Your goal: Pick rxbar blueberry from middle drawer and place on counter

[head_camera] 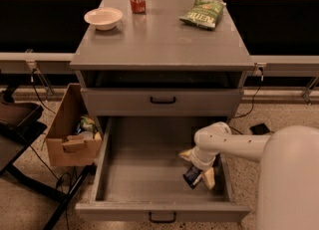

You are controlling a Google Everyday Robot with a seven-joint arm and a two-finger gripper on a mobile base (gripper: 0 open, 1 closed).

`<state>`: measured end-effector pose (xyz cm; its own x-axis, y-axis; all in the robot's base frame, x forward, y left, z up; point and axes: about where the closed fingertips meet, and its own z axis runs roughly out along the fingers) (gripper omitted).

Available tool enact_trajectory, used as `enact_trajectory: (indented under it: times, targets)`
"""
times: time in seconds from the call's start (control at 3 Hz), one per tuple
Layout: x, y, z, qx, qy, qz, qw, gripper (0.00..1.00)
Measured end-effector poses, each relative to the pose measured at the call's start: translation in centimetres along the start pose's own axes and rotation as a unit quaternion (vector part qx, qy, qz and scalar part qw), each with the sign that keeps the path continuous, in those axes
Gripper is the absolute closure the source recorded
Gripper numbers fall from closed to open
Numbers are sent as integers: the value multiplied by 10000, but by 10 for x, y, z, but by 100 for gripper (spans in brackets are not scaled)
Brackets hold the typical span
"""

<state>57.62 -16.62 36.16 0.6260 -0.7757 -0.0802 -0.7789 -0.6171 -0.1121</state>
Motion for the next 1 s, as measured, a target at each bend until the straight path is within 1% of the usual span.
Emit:
enact_trajectory:
  times: [0.33,1.0]
  targets:
    - [-6,2,23,-15,-173,-155,9997,26]
    - [-6,2,23,-16,-173,-155,9997,74]
